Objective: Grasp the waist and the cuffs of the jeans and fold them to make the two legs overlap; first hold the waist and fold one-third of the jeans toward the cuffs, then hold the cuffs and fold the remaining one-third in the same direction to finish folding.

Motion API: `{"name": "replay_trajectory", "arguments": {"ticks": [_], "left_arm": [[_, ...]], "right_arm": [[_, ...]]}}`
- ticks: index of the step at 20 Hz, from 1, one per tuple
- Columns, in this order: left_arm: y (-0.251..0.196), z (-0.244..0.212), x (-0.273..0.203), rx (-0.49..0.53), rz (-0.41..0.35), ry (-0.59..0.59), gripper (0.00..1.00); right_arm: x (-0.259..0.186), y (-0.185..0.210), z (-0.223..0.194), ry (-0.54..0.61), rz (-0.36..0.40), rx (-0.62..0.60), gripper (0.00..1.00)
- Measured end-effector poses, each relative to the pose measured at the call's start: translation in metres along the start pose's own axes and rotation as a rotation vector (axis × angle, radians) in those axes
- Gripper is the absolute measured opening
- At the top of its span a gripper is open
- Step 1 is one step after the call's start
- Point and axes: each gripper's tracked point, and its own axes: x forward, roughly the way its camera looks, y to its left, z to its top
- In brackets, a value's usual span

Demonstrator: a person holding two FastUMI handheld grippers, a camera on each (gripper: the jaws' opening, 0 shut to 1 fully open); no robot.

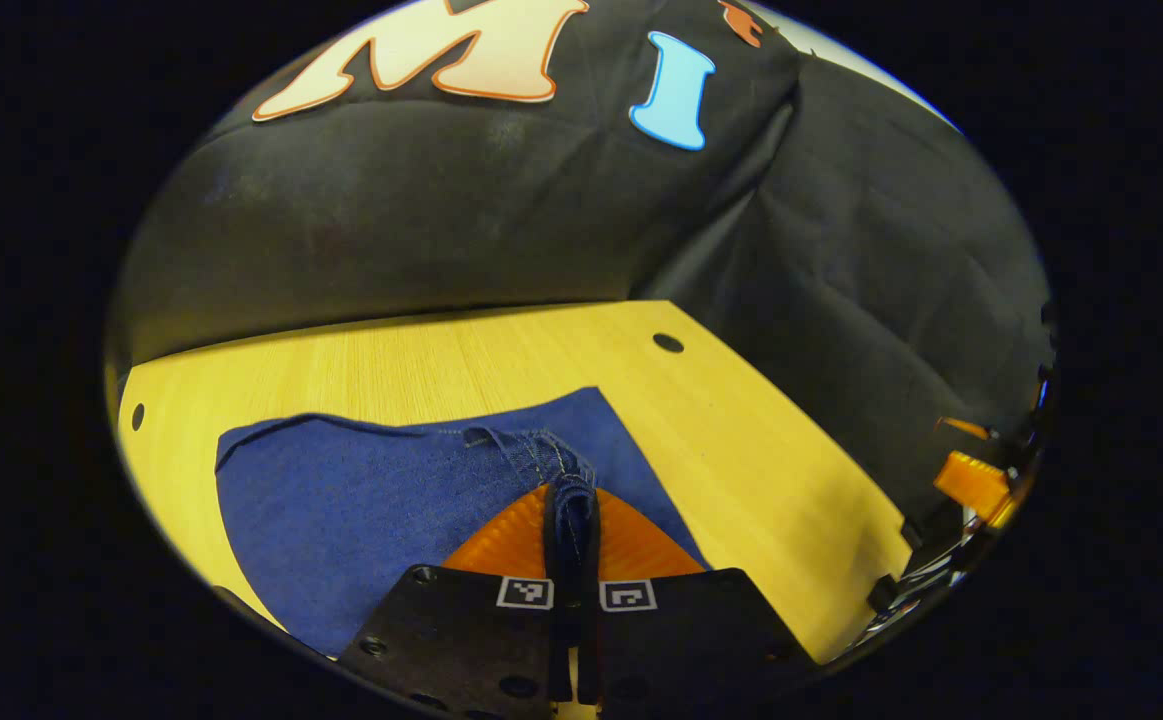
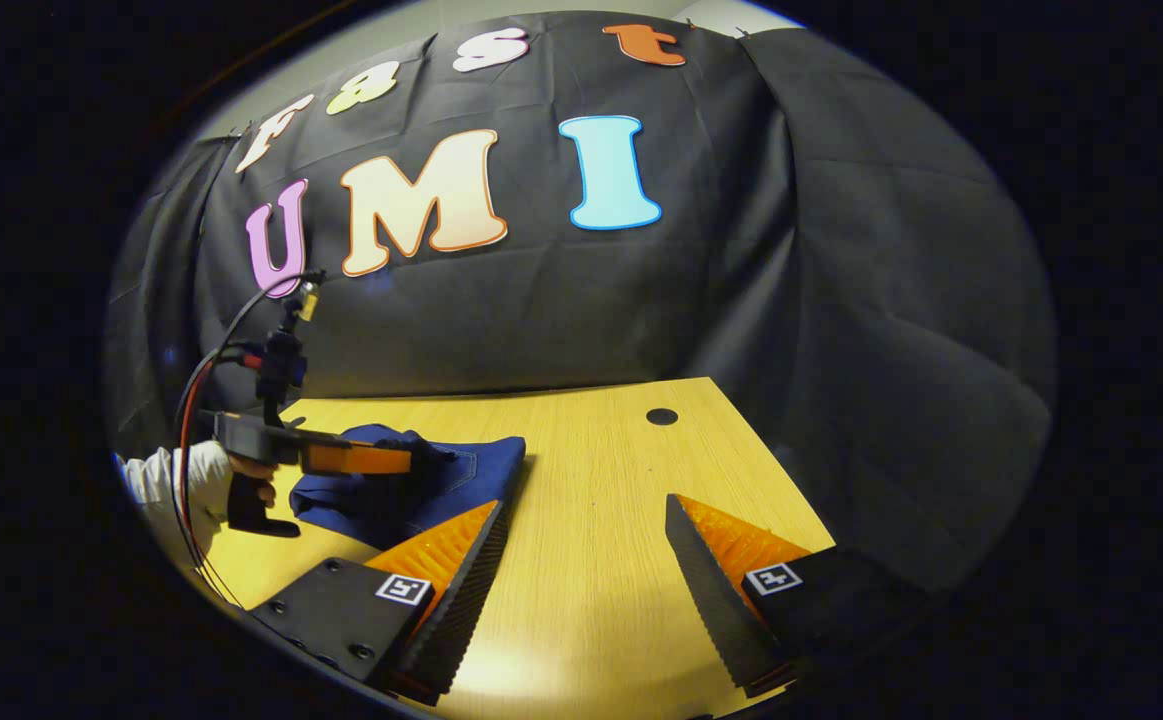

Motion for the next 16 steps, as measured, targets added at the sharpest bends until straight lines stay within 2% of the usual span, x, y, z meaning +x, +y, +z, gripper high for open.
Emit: {"name": "replay_trajectory", "arguments": {"ticks": [1, 3, 6, 7, 11, 16], "left_arm": [[-0.004, -0.004, 0.001, 0.002, 0.001, -0.004, 0.04], [-0.013, -0.004, -0.003, -0.016, 0.002, -0.032, 0.42], [-0.008, 0.024, -0.037, 0.025, 0.104, -0.145, 1.00], [-0.008, 0.039, -0.056, 0.035, 0.136, -0.203, 0.96], [-0.001, 0.081, -0.141, 0.040, 0.246, -0.415, 0.96], [0.005, 0.096, -0.236, 0.071, 0.315, -0.550, 0.95]], "right_arm": [[0.001, 0.002, 0.001, -0.008, 0.015, -0.005, 0.98], [0.002, 0.010, 0.009, -0.036, 0.053, -0.014, 0.98], [0.000, 0.032, 0.029, -0.084, 0.114, -0.010, 0.98], [-0.002, 0.043, 0.041, -0.112, 0.134, -0.004, 0.98], [-0.021, 0.094, 0.094, -0.267, 0.181, 0.020, 0.98], [-0.064, 0.150, 0.143, -0.432, 0.201, 0.079, 0.97]]}}
